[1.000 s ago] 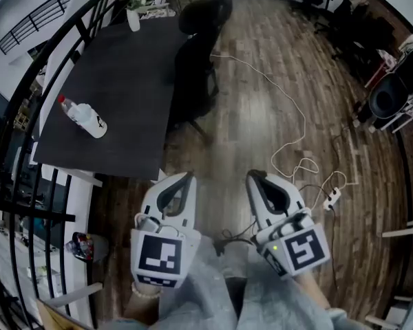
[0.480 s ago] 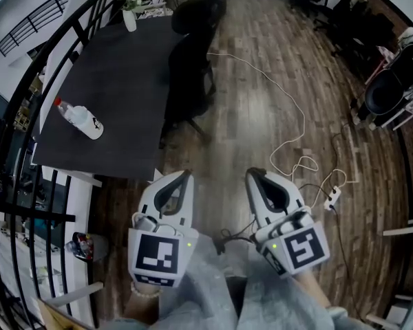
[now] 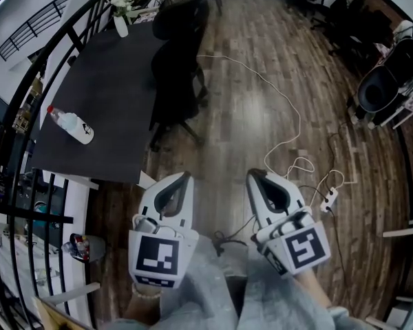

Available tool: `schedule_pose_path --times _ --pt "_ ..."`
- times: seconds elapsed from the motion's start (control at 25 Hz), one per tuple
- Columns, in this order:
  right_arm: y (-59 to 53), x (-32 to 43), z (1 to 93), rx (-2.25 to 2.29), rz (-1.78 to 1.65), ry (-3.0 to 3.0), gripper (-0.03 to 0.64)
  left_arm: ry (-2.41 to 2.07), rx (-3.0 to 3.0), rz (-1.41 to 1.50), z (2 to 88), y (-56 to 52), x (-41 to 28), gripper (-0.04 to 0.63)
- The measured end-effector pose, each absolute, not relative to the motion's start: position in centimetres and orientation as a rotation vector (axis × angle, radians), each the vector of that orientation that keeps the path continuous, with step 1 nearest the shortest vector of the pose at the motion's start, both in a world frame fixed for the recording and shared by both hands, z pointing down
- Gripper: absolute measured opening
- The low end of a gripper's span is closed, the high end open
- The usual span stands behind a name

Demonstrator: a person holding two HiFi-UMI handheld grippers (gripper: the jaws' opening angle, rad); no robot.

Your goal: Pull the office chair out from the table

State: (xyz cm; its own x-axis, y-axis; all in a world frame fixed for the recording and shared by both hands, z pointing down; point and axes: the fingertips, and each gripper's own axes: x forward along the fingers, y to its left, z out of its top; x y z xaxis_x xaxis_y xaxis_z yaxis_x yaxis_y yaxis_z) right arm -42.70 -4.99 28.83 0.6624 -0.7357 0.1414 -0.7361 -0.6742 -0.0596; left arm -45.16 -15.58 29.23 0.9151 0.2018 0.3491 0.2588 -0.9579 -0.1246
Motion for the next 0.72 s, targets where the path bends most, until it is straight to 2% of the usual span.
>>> schedule_pose_path --times 0.72 --pt "5.3 -40.7 30.5 2.865 0.244 -1.298 0.003 -0.287 -2.912 -0.464 29.3 -6.0 -43.4 0.000"
